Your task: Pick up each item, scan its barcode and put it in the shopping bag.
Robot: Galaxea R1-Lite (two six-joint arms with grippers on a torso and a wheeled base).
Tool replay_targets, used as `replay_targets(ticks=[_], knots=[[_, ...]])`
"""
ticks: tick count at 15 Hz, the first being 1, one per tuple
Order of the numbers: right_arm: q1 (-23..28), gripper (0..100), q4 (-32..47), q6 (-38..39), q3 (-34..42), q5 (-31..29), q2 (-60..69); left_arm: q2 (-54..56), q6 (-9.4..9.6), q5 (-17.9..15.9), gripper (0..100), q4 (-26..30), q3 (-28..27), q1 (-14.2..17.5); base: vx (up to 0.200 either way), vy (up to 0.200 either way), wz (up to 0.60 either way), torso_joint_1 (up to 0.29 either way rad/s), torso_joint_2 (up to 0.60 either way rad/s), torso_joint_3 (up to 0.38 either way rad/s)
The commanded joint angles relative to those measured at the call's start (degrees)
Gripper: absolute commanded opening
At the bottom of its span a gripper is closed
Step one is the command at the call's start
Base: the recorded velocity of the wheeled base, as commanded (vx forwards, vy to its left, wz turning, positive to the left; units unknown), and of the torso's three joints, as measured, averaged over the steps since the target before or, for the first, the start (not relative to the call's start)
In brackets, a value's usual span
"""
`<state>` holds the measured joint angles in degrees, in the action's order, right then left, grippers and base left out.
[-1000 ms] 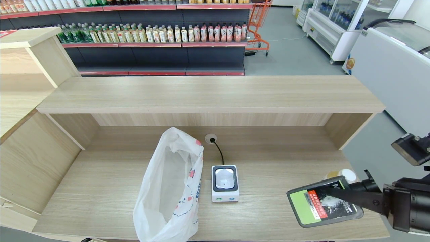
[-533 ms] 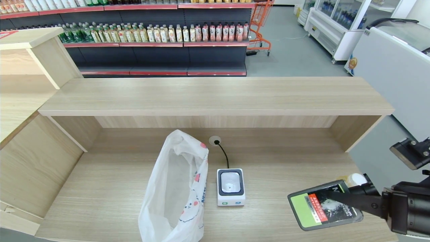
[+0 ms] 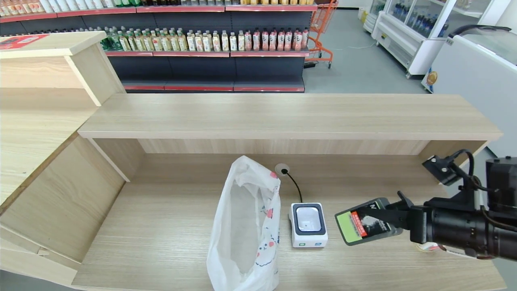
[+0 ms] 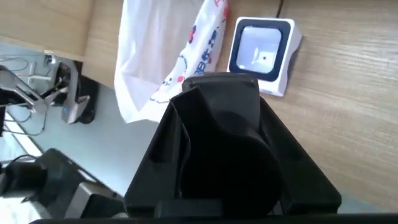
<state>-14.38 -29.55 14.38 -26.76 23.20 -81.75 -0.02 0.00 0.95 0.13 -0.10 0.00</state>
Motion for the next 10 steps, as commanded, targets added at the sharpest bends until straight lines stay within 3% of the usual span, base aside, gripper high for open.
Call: replay_targets(ticks=[1, 10], knots=[[-0.2, 0, -5.7, -0.9, -0.9, -1.3, -12.5, 0.0, 0.0, 0.0, 100, 0.0, 0.0, 0.0, 0.0, 0.0, 0.0, 0.0, 0.0, 0.0], [-2.3, 0, -18.5, -0.9, -2.6, -3.2, -27.1, 0.0, 0.0, 0.0, 100, 0.0, 0.0, 0.0, 0.0, 0.0, 0.0, 0.0, 0.0, 0.0]])
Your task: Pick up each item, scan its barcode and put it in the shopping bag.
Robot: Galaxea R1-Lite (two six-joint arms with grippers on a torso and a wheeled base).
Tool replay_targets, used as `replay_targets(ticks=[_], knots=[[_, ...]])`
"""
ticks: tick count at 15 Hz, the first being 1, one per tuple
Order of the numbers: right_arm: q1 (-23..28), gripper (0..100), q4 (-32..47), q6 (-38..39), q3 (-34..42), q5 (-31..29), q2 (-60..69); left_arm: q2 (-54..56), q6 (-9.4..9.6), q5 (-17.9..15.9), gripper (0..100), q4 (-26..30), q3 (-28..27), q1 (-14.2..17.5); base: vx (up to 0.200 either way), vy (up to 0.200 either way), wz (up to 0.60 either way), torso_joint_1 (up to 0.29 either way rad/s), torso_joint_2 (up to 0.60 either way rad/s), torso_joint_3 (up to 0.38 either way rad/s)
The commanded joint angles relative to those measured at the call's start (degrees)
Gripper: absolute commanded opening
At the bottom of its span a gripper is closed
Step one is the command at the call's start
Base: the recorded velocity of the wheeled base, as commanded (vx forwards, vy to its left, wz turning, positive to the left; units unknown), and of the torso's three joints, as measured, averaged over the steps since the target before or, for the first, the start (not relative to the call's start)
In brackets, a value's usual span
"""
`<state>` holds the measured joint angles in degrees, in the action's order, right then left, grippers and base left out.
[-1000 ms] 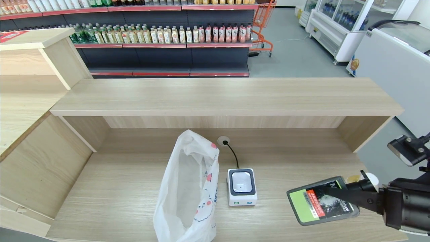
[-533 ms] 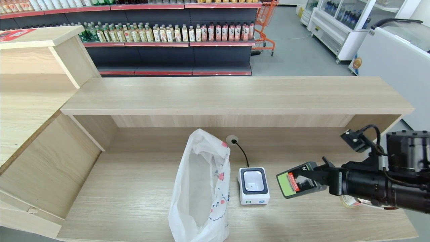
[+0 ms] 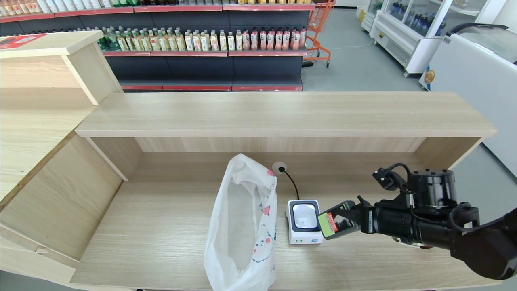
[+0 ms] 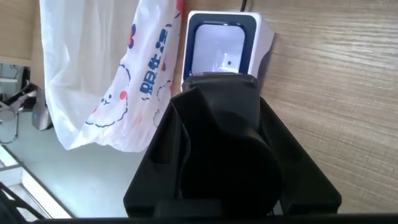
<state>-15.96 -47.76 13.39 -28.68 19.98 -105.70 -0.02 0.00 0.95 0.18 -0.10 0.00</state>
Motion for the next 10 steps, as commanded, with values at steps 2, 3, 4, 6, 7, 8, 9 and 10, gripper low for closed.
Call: replay_targets(ticks=[2, 3, 4, 6, 7, 8, 9, 10], knots=[[-1.4, 0, -0.6, 0.1, -2.0, 0.1, -4.9, 0.0, 0.0, 0.0, 100, 0.0, 0.1, 0.0, 0.0, 0.0, 0.0, 0.0, 0.0, 0.0], [-1.5, 0, -0.6, 0.1, -3.1, 0.1, -6.0, 0.0, 0.0, 0.0, 100, 0.0, 0.0, 0.0, 0.0, 0.0, 0.0, 0.0, 0.0, 0.0], [-1.6, 0, -0.6, 0.1, -4.1, 0.1, -6.9, 0.0, 0.0, 0.0, 100, 0.0, 0.1, 0.0, 0.0, 0.0, 0.0, 0.0, 0.0, 0.0], [-2.5, 0, -0.6, 0.1, -6.3, 0.1, -8.4, 0.0, 0.0, 0.0, 100, 0.0, 0.0, 0.0, 0.0, 0.0, 0.0, 0.0, 0.0, 0.0], [-2.6, 0, -0.6, 0.1, -7.3, 0.1, -9.0, 0.0, 0.0, 0.0, 100, 0.0, 0.0, 0.0, 0.0, 0.0, 0.0, 0.0, 0.0, 0.0], [-3.0, 0, -0.6, 0.2, -8.5, 0.1, -9.8, 0.0, 0.0, 0.0, 100, 0.0, 0.0, 0.0, 0.0, 0.0, 0.0, 0.0, 0.0, 0.0], [-3.4, 0, -0.6, 0.2, -9.3, 0.1, -10.4, 0.0, 0.0, 0.0, 100, 0.0, 0.0, 0.0, 0.0, 0.0, 0.0, 0.0, 0.0, 0.0], [-3.8, 0, -0.6, 0.2, -9.9, 0.0, -11.2, 0.0, 0.0, 0.0, 100, 0.0, 0.0, 0.0, 0.0, 0.0, 0.0, 0.0, 0.0, 0.0]])
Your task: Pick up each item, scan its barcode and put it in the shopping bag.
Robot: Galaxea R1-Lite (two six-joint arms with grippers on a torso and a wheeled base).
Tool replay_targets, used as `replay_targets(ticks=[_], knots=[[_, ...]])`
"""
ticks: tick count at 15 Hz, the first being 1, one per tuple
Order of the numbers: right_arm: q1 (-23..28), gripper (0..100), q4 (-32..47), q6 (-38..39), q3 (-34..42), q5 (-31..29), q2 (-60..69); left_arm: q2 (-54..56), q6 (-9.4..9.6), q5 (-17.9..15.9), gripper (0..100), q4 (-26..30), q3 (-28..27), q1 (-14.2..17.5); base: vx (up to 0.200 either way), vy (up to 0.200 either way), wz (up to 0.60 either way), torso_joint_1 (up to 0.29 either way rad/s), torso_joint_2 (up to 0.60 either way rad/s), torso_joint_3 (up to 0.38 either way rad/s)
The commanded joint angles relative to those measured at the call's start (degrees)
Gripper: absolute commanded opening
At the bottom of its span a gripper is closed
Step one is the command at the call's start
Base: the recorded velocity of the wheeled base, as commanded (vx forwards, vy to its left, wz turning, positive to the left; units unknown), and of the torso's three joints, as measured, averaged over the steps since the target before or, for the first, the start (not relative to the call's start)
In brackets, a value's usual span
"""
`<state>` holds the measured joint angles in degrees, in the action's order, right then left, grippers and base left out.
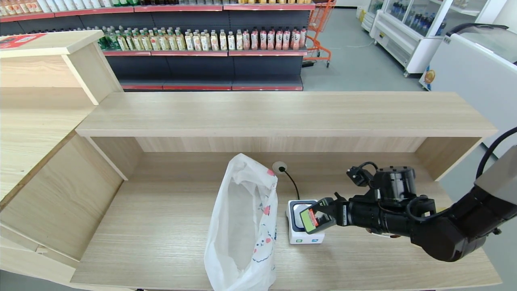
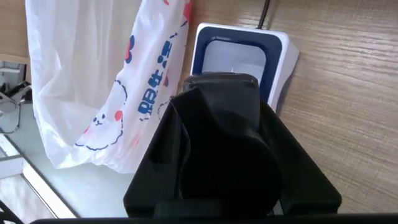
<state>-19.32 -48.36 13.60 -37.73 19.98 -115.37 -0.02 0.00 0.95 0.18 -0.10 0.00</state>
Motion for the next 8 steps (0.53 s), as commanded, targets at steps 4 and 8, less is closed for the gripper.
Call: replay_targets(ticks=[4, 8], knots=[[-1.2, 0, -0.5, 0.1, -1.6, -0.2, -3.5, 0.0, 0.0, 0.0, 100, 0.0, 0.0, 0.0, 0.0, 0.0, 0.0, 0.0, 0.0, 0.0], [-1.3, 0, -5.0, 0.4, -1.6, -0.2, -6.1, 0.0, 0.0, 0.0, 100, 0.0, 0.0, 0.0, 0.0, 0.0, 0.0, 0.0, 0.0, 0.0]])
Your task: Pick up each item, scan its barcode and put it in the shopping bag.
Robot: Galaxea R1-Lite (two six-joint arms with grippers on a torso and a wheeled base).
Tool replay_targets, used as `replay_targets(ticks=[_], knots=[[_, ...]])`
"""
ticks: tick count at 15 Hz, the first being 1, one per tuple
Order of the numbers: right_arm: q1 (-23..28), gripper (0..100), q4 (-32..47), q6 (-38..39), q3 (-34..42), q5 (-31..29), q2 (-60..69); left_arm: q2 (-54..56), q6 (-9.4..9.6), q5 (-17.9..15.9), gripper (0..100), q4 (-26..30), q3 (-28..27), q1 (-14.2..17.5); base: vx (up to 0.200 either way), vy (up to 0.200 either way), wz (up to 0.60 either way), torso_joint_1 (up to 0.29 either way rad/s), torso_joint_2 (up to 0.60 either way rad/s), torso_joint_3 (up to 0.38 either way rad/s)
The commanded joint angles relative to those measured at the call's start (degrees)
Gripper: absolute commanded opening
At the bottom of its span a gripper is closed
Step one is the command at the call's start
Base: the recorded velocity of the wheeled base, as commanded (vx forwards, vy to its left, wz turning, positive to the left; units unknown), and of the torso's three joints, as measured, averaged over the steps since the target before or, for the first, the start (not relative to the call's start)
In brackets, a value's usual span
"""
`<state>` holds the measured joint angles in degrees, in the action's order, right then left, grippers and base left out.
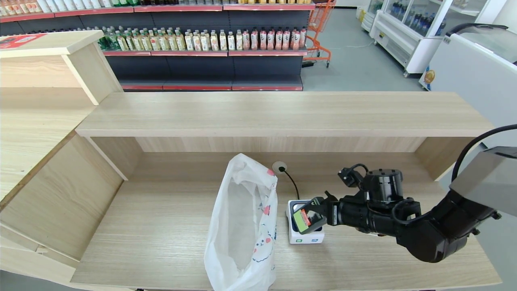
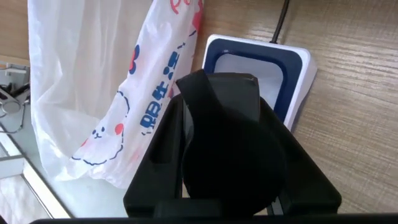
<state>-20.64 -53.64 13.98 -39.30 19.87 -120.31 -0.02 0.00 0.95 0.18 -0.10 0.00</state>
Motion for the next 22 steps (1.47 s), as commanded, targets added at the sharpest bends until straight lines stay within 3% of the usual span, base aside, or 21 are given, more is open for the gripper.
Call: replay_targets(ticks=[1, 10, 12, 16, 22], knots=[[0.0, 0, 0.3, 0.1, -0.2, 0.0, -1.5, 0.0, 0.0, 0.0, 100, 0.0, 0.0, 0.0, 0.0, 0.0, 0.0, 0.0, 0.0, 0.0], [0.2, 0, -0.2, 2.6, -0.7, -0.1, 0.9, 0.0, 0.0, 0.0, 100, 0.0, 0.0, 0.0, 0.0, 0.0, 0.0, 0.0, 0.0, 0.0], [2.7, 0, -6.0, 2.0, -0.2, -0.1, 8.2, 0.0, 0.0, 0.0, 100, 0.0, 0.0, 0.0, 0.0, 0.0, 0.0, 0.0, 0.0, 0.0], [7.4, 0, 5.8, -11.1, 1.9, -0.1, 26.5, 0.0, 0.0, 0.0, 100, 0.0, 0.0, 0.0, 0.0, 0.0, 0.0, 0.0, 0.0, 0.0], [7.0, 0, 8.8, -11.2, 8.8, 0.3, 36.0, 0.0, 0.0, 0.0, 100, 0.0, 0.0, 0.0, 0.0, 0.0, 0.0, 0.0, 0.0, 0.0]])
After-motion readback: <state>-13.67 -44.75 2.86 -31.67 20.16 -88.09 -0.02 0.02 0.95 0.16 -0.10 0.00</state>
